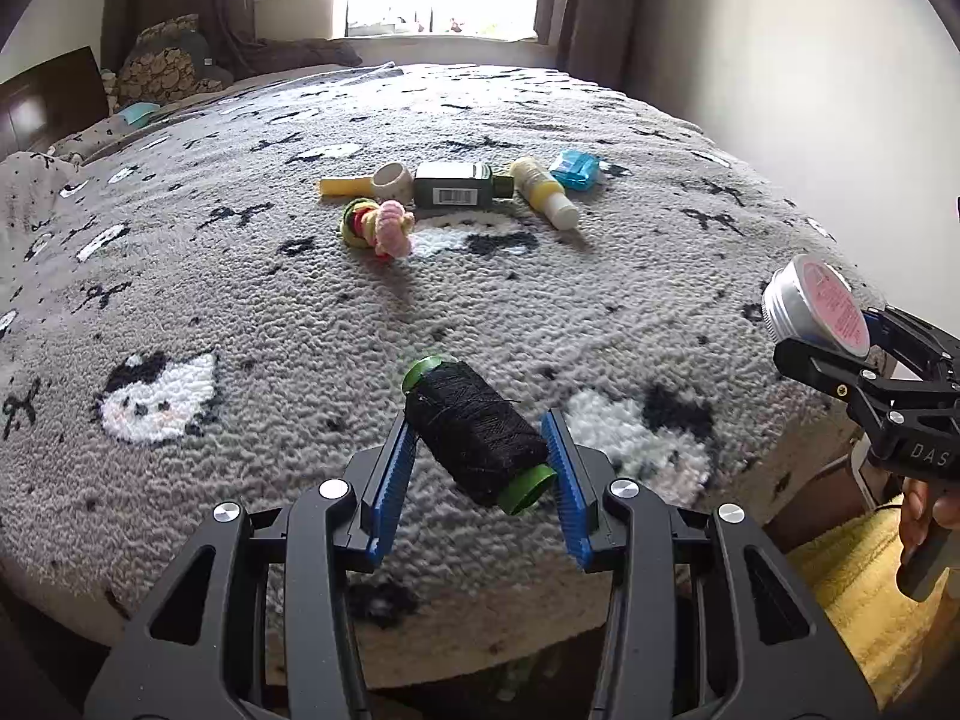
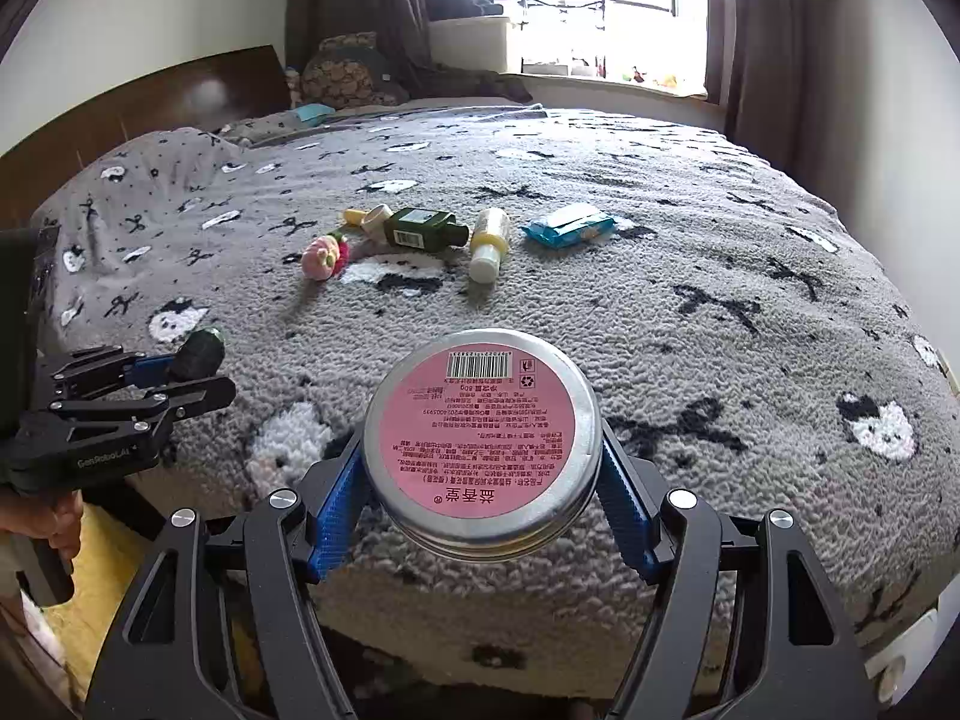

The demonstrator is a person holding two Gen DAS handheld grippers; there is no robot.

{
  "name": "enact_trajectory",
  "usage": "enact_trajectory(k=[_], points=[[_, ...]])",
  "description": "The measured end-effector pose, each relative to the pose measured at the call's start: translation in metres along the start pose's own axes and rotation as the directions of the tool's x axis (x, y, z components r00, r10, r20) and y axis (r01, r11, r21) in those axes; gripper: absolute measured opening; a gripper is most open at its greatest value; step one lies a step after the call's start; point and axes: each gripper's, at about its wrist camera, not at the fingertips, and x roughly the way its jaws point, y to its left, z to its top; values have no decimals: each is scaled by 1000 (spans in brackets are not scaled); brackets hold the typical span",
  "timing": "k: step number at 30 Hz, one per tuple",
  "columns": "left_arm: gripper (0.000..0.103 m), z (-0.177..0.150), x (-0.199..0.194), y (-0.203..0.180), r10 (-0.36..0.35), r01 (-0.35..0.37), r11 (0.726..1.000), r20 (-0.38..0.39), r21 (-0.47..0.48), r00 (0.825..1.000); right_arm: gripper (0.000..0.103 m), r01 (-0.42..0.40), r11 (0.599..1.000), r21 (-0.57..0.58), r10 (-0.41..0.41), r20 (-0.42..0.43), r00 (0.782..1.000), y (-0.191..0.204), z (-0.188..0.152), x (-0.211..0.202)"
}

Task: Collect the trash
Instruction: 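Carry the hair roller and pink tin down to the bin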

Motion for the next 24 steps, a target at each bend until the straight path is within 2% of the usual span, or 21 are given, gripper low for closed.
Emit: enact_trajectory(k=[8, 12, 18, 24], points=[[41, -41, -31, -24, -13, 13, 1000, 14, 25, 1000, 71, -51, 998, -23, 51, 29, 998, 20, -38, -31], [41, -64, -41, -31, 6, -6, 999, 5, 31, 1000, 71, -84, 995, -46, 86, 34, 996, 30, -55, -37], [41, -97, -44, -35, -5, 6, 1000, -45, 17, 999, 71, -128, 991, -29, 127, -34, 991, 38, -83, -30], [41, -130, -30, -38, -32, 33, 999, -132, 1, 991, 71, -159, 987, -14, 157, -98, 983, 48, -104, -18]])
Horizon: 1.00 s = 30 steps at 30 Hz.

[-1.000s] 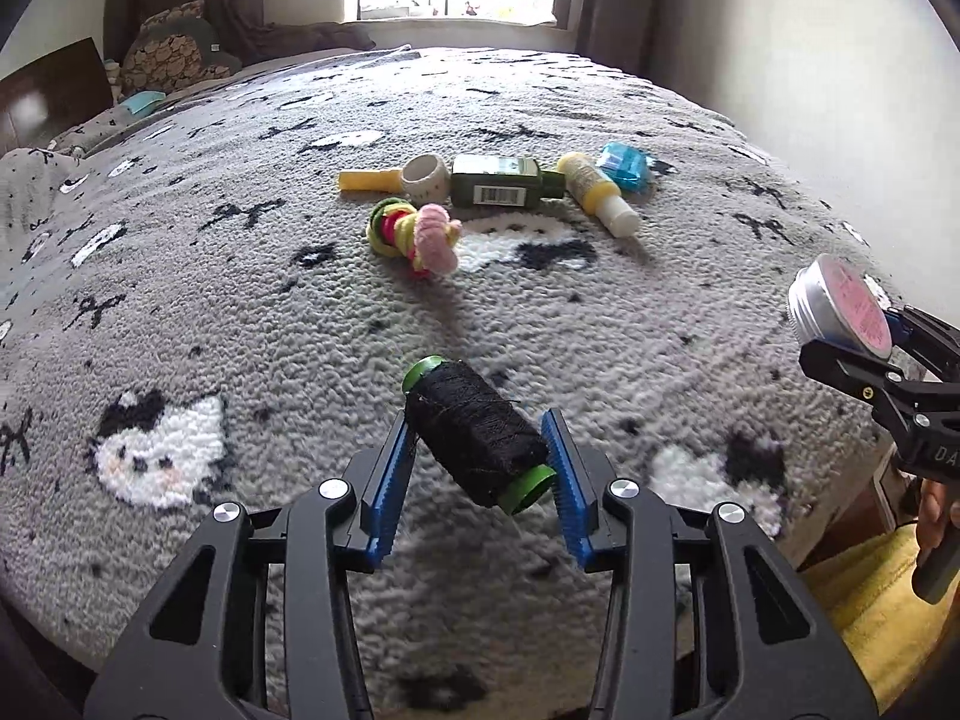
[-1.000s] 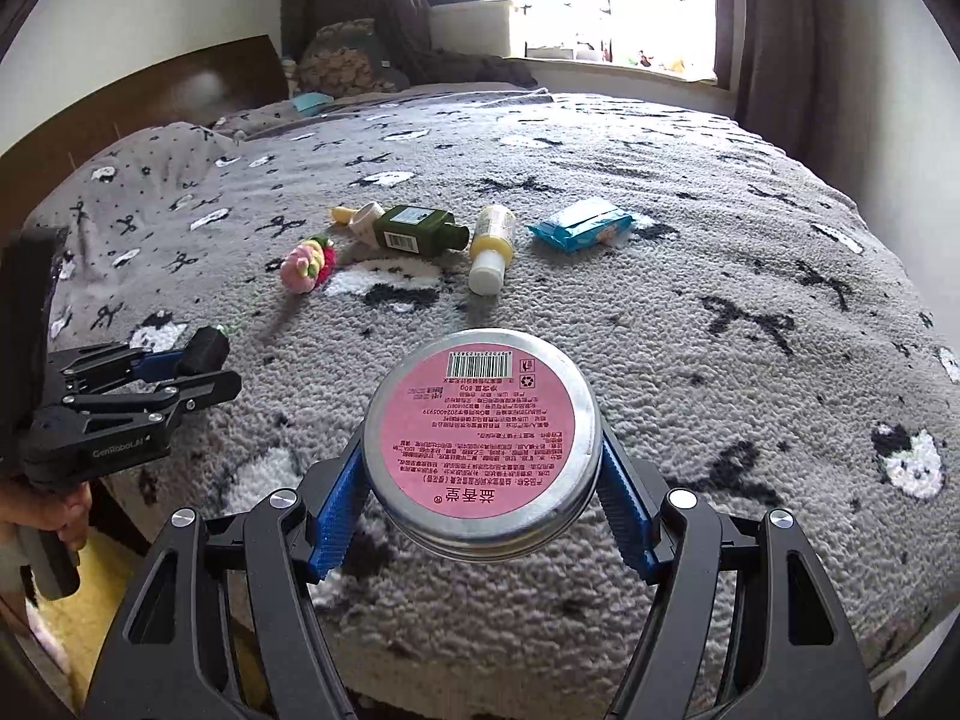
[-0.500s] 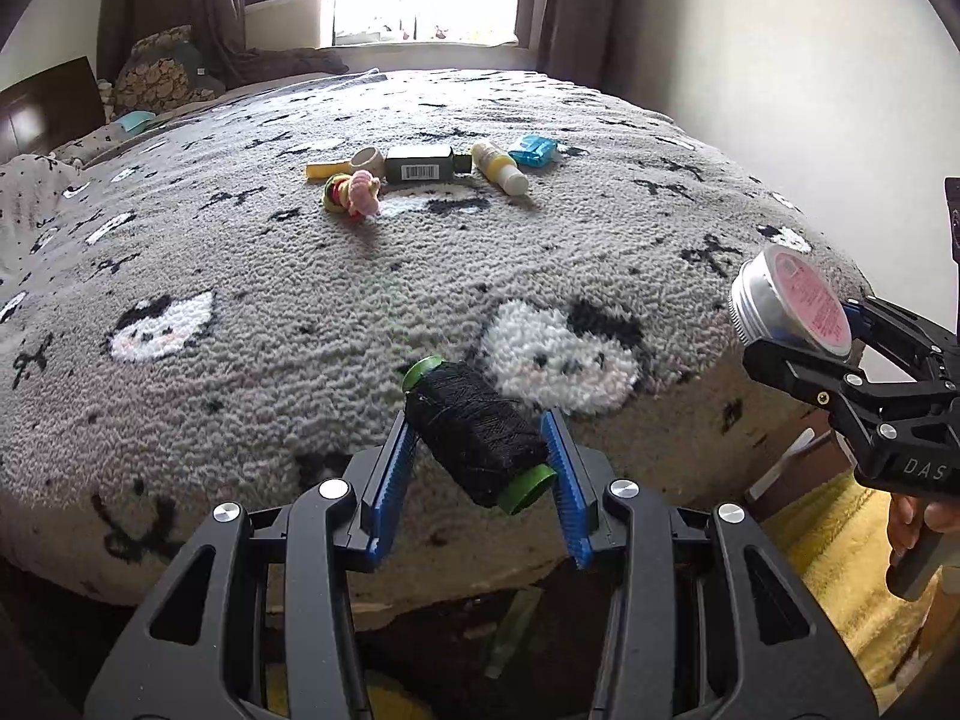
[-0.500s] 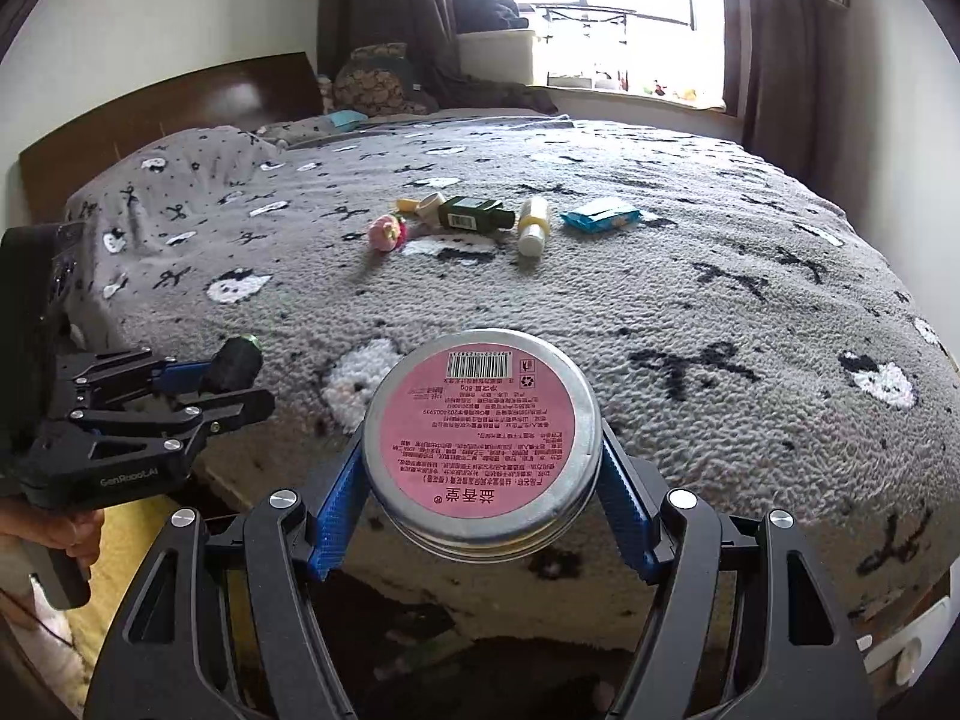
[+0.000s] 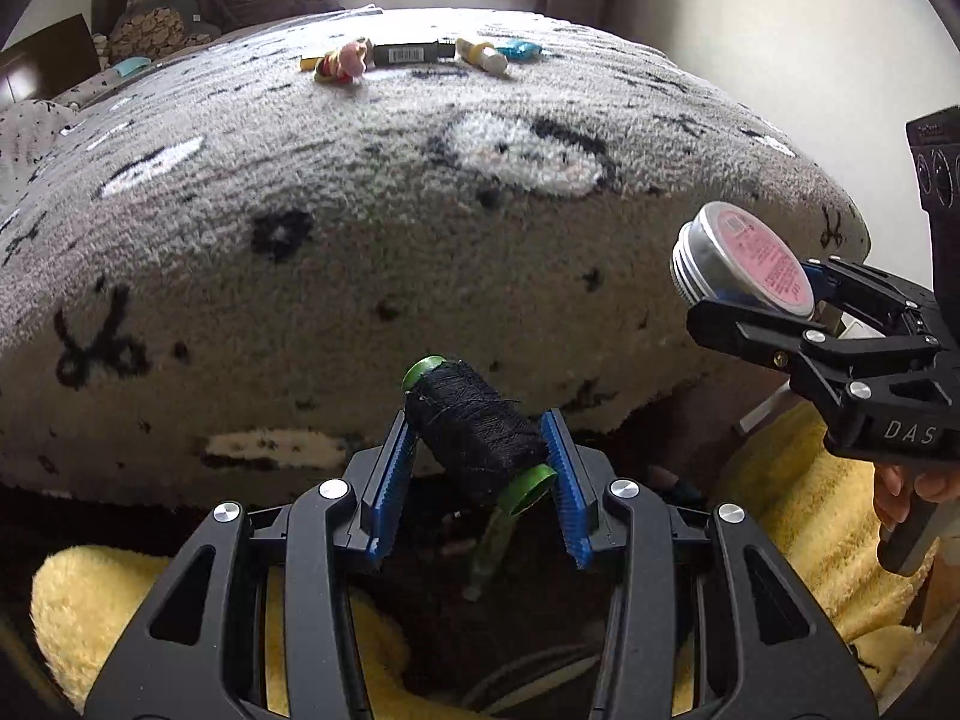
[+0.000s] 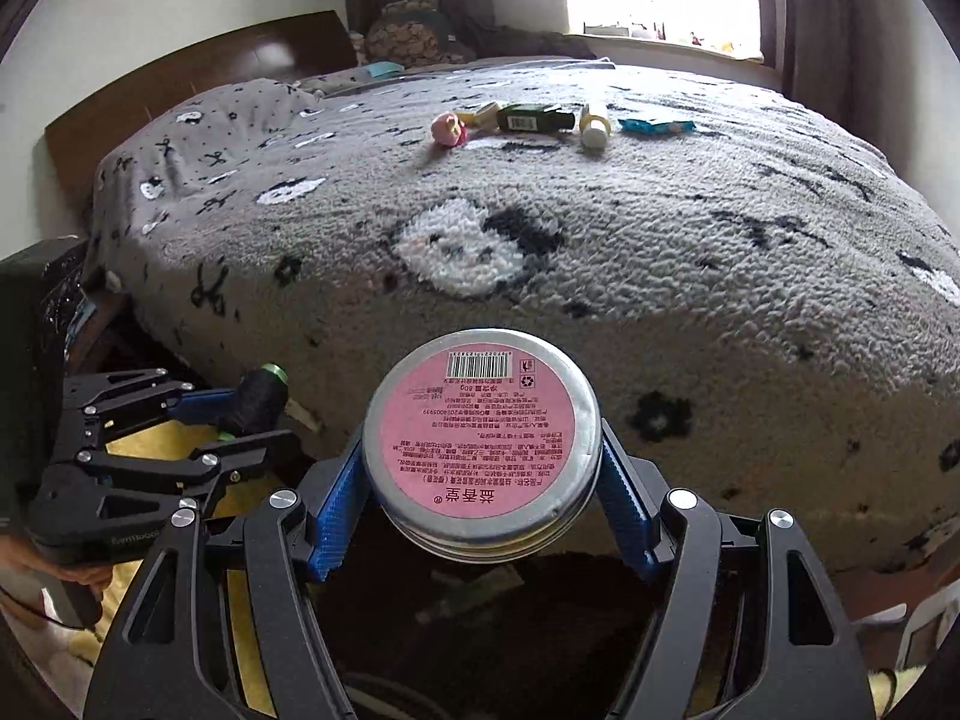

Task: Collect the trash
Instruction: 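Carry the hair roller and pink tin down to the bin, then open both tools over the bin to release the items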

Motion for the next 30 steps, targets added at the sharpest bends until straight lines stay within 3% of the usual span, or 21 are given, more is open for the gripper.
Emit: enact_trajectory(k=[8, 15, 25, 30], points=[[41, -38, 39, 2, -47, 42, 998, -144, -42, 988, 71, -7, 1000, -4, 6, -104, 995, 6, -21, 33], [41, -62, 77, 8, -36, 25, 999, -239, -47, 970, 71, -13, 1000, 27, 19, -221, 975, 4, -44, 64], [41, -77, 106, 28, -78, 40, 992, -316, -124, 945, 71, -45, 994, 95, 81, -416, 906, 5, -77, 113], [42, -79, 112, 25, -81, 40, 991, -334, -127, 939, 71, -43, 993, 107, 85, -429, 899, 4, -79, 116]])
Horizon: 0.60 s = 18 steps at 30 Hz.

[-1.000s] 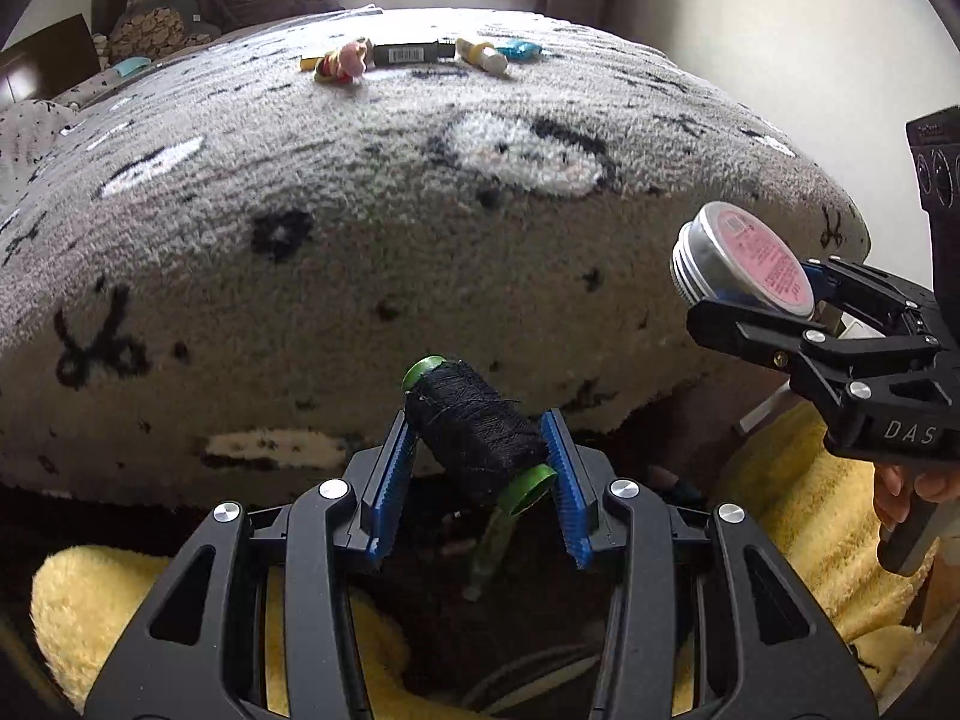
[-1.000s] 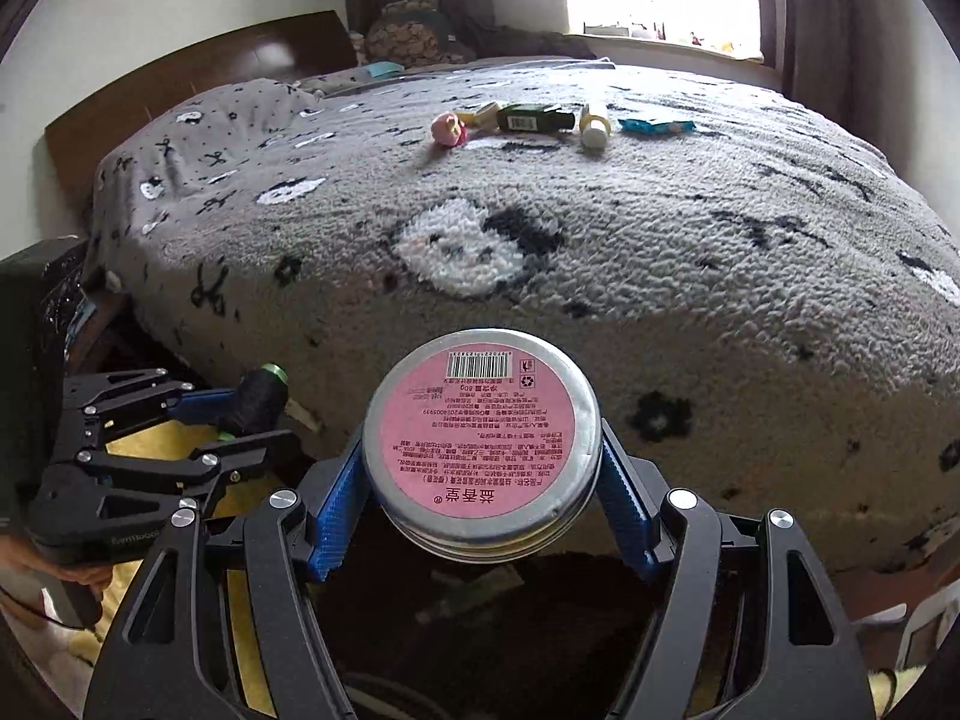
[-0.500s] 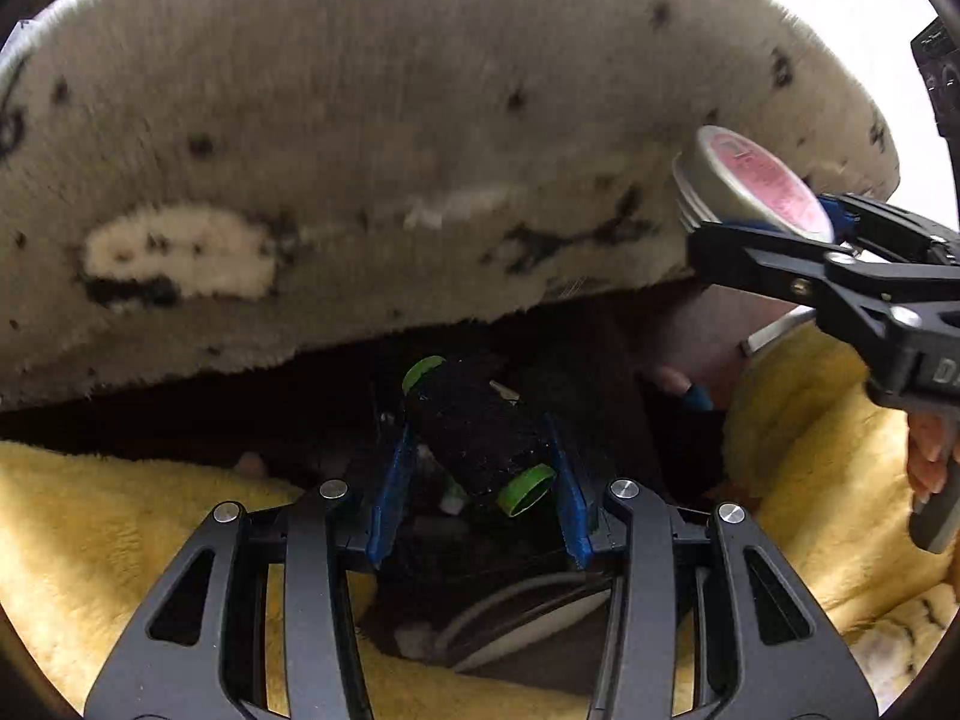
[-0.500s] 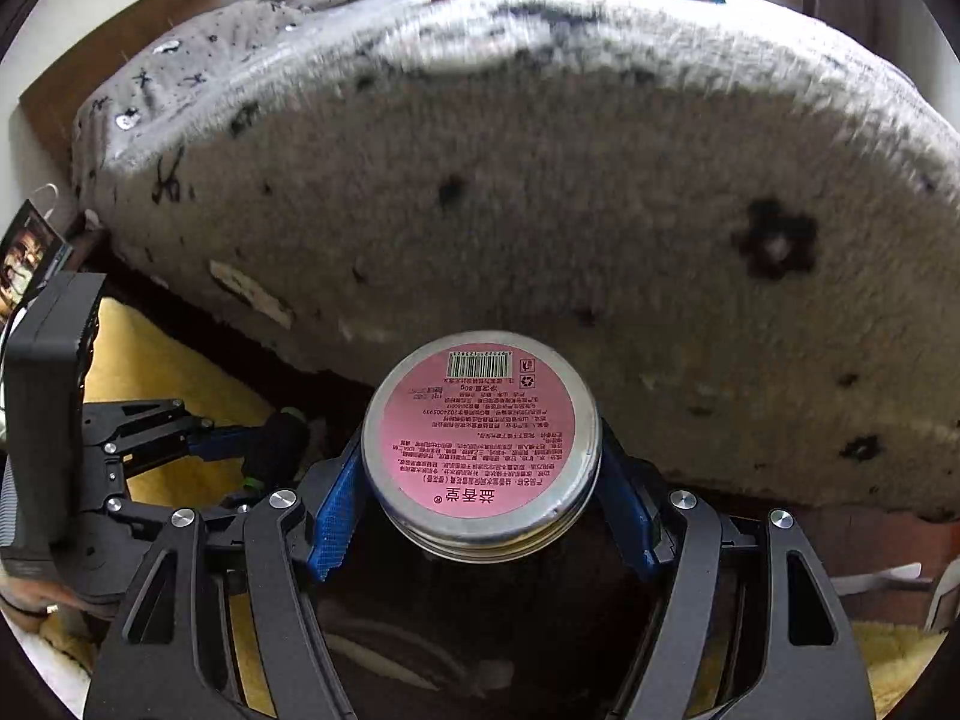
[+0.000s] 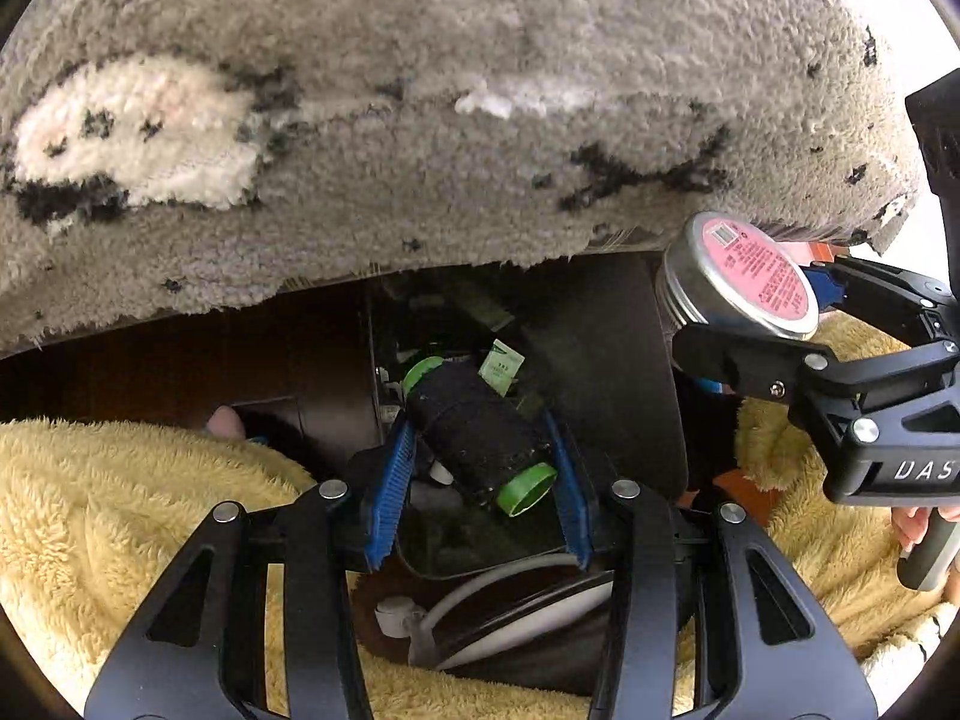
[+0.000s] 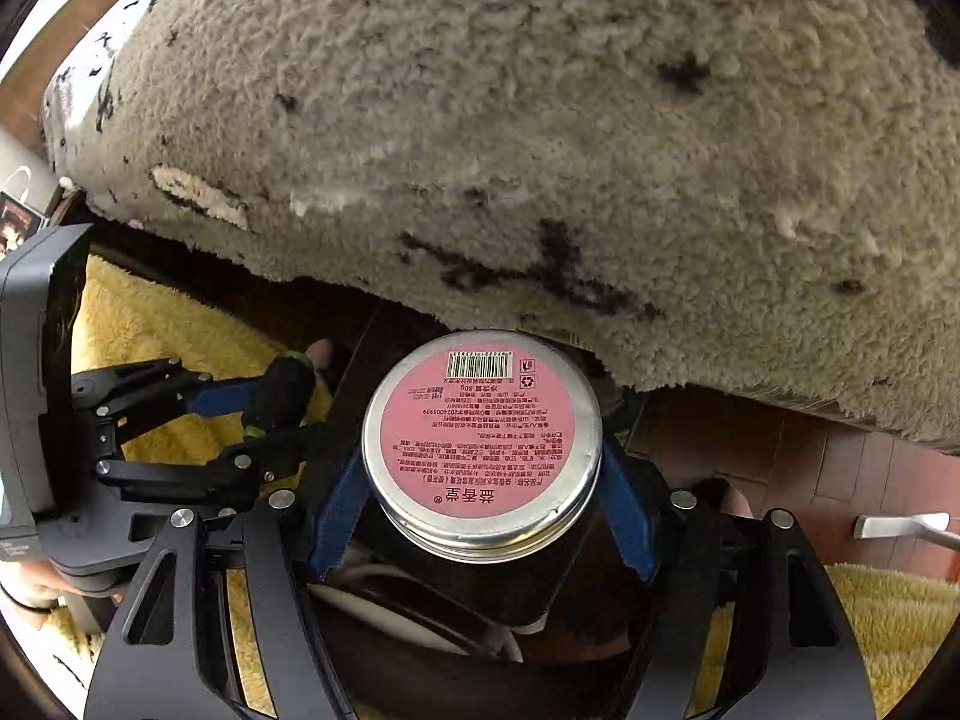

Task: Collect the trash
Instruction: 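Open both tools over the bin to release the items, then raise both open tools back over the bed toward the remaining items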

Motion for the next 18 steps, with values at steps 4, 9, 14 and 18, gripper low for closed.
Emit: enact_trajectory(k=[4, 9, 14, 18], points=[[44, 8, 3, -2, 7, -7, 1000, -8, -2, 1000, 78, 1, 1000, 3, -1, 10, 1000, -2, 1, -1], [53, 12, 4, -3, 21, -21, 1000, 4, -3, 1000, 82, 10, 1000, 23, -11, 41, 999, -7, 13, -5], [57, 16, -2, -9, 35, -35, 999, 17, 4, 999, 82, 14, 999, 30, -16, 66, 998, -12, 13, -10], [60, 22, -14, -11, 45, -45, 999, 46, 8, 998, 82, 35, 999, 22, -38, 115, 993, -13, 17, -29]])
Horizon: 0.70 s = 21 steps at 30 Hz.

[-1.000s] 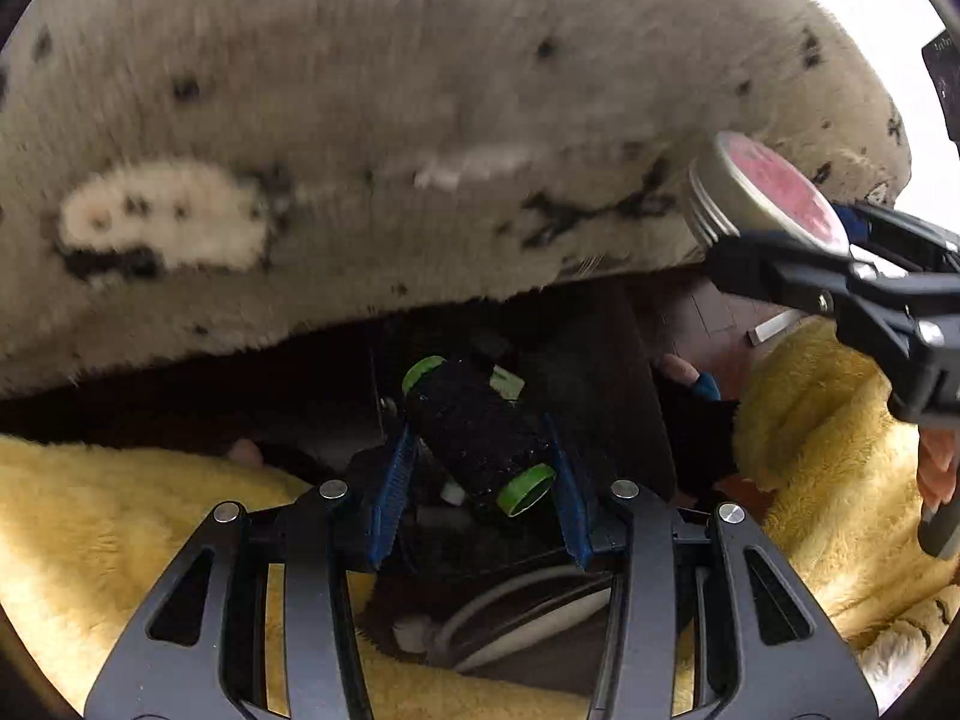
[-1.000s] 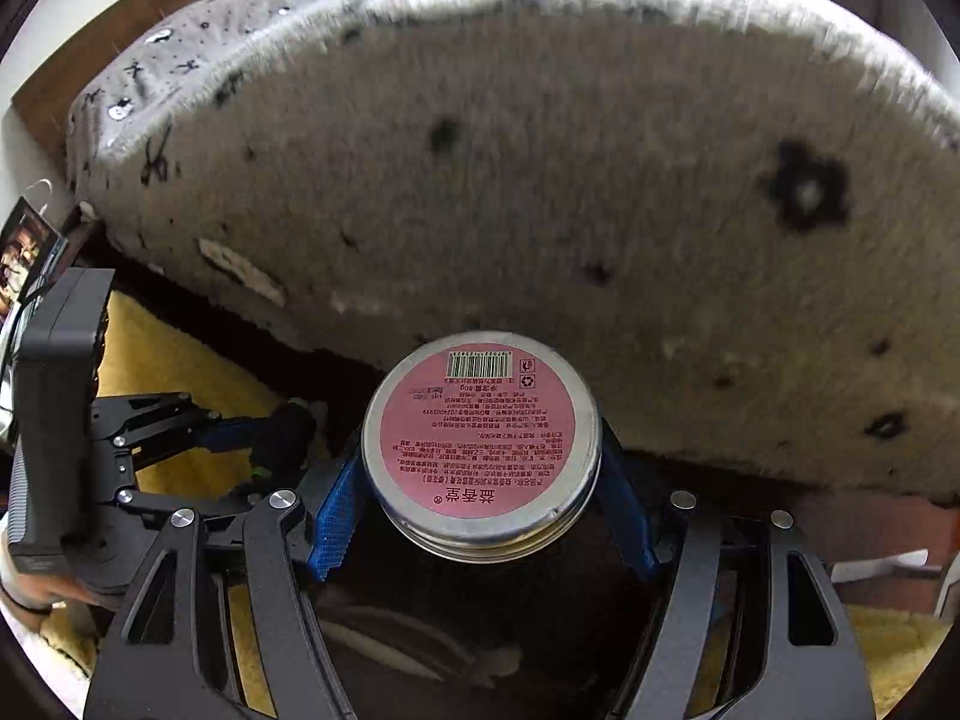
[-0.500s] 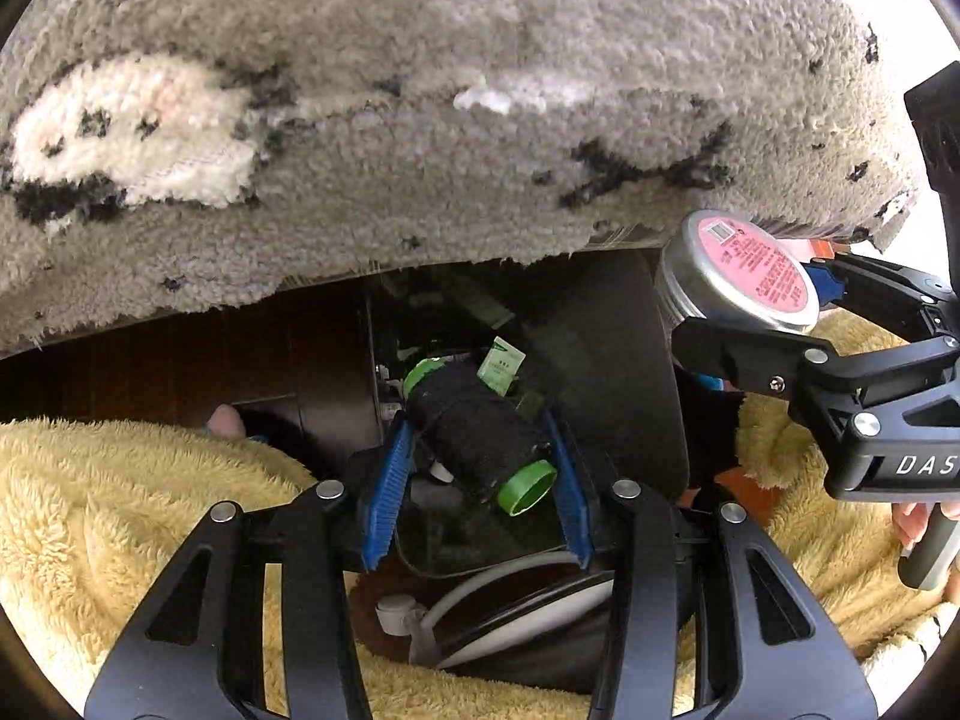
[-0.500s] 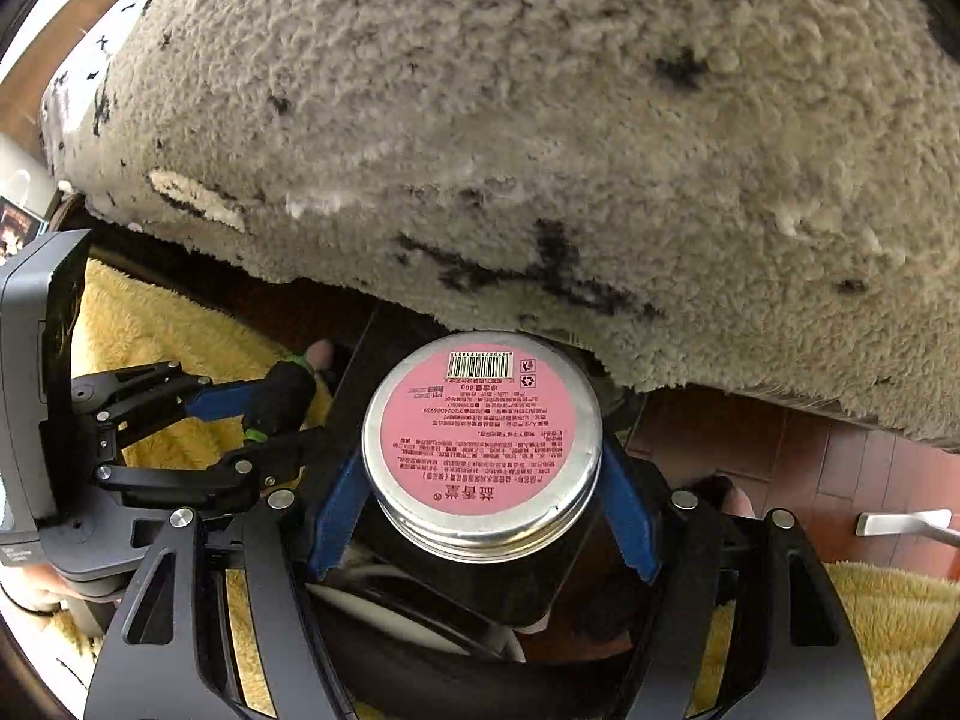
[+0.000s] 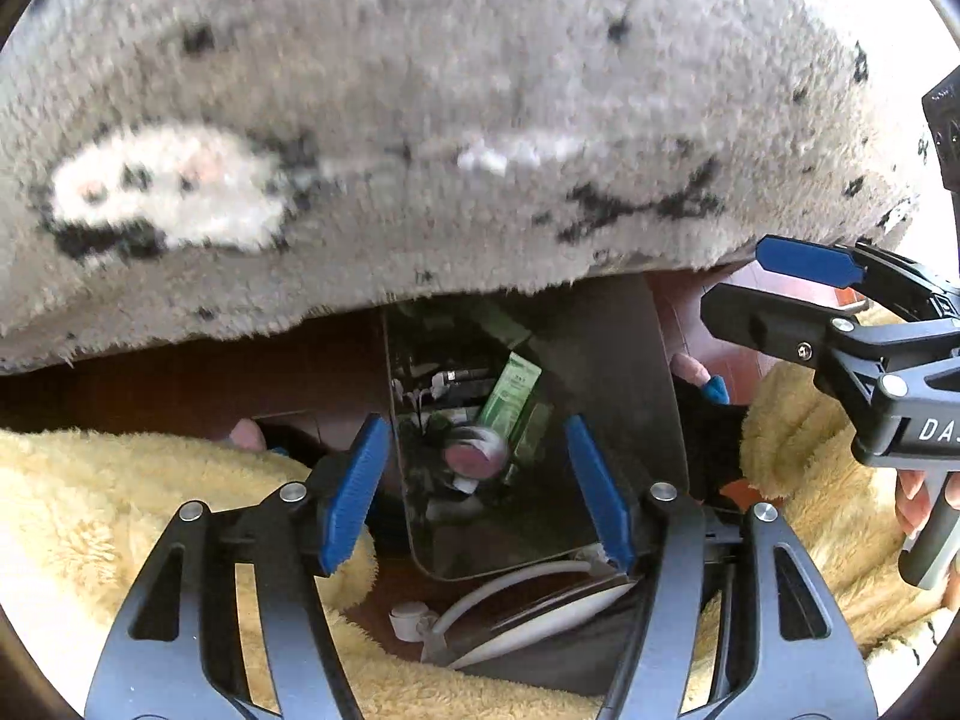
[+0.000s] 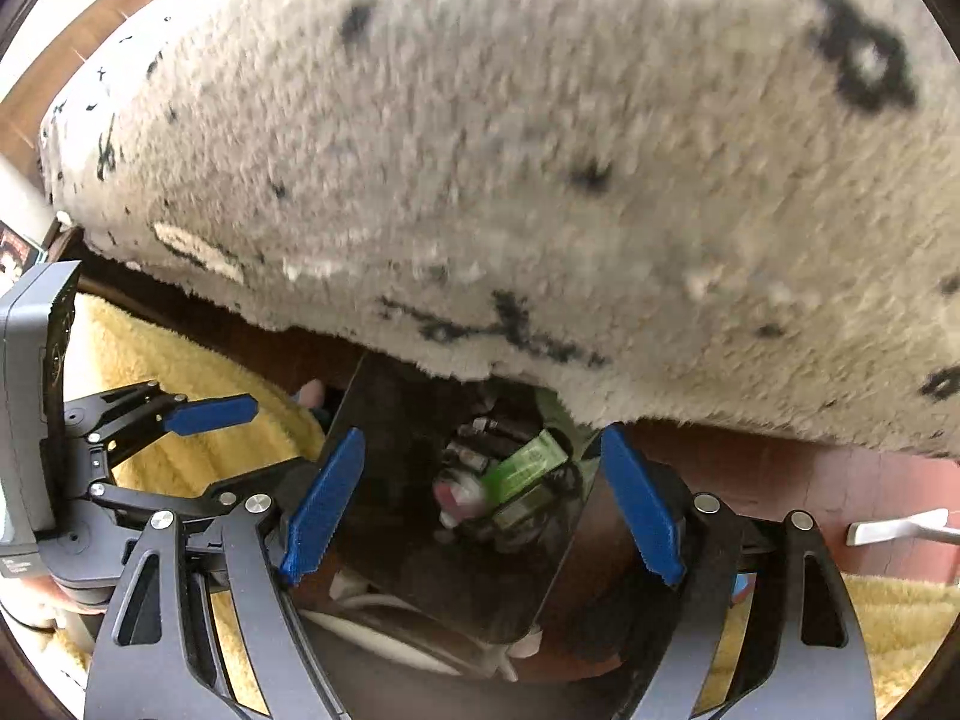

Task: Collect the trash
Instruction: 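Raise both open tools back over the bed toward the remaining items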

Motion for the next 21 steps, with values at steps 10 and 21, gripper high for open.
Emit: enact_trajectory(k=[10, 21], points=[[74, 40, -94, 3, 44, -56, 998, 268, 35, 962, 82, 101, 991, -83, -71, 311, 948, 6, 53, -100], [76, 139, -130, 25, 83, -102, 995, 407, 24, 910, 82, 234, 972, -1, -212, 421, 882, -25, 171, -114]])
